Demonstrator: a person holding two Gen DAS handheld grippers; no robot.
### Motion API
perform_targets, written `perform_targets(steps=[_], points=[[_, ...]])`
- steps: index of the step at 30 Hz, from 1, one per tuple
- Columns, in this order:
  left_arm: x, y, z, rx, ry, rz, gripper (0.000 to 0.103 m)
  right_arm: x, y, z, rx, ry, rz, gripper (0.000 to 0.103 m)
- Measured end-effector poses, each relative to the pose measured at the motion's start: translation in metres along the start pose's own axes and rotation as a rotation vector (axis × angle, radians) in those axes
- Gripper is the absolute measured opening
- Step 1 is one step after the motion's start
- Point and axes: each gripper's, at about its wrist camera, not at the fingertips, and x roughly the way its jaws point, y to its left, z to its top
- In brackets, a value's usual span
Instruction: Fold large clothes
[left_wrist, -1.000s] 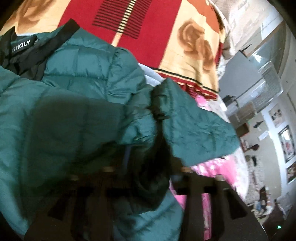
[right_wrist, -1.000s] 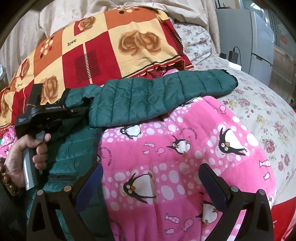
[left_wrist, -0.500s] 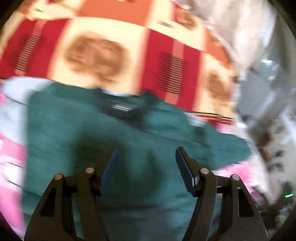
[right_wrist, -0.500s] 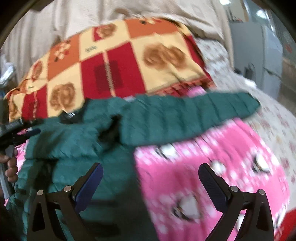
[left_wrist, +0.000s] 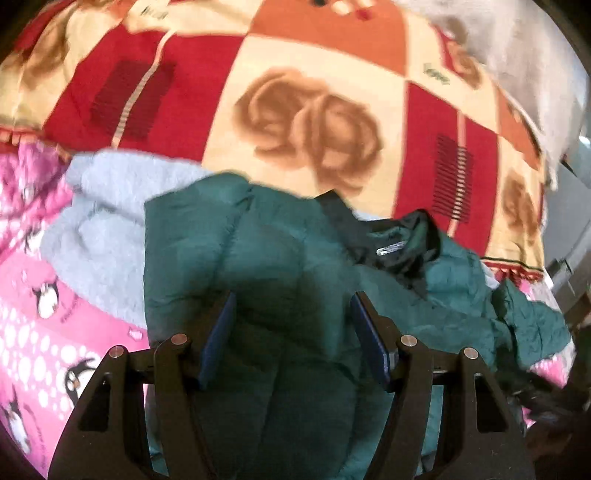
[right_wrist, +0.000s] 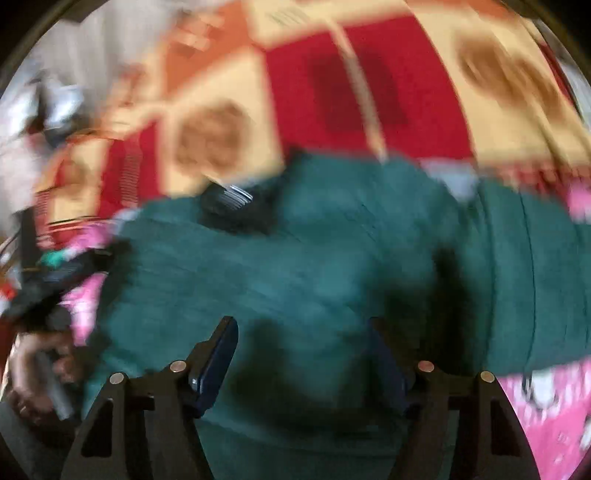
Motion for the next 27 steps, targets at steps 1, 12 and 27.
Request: perform_targets(steps=[1, 12, 27], points=[[0.004, 0.003, 0.0, -0.031, 0.01, 0.009, 0.064, 0.006, -0.008, 0.001, 0.028, 0.007, 0.007, 0.063], [0.01, -0.004, -0.023, 0.008, 0.04, 0.152, 0.064, 0.046, -0.007, 0.031, -0.105, 0.042, -0.033, 0.068], [0.015, -0.008, -0.024, 0.045, 0.097, 0.234, 0.068, 0.047, 0.028, 0.036, -0.182, 0.036, -0.005, 0.093]])
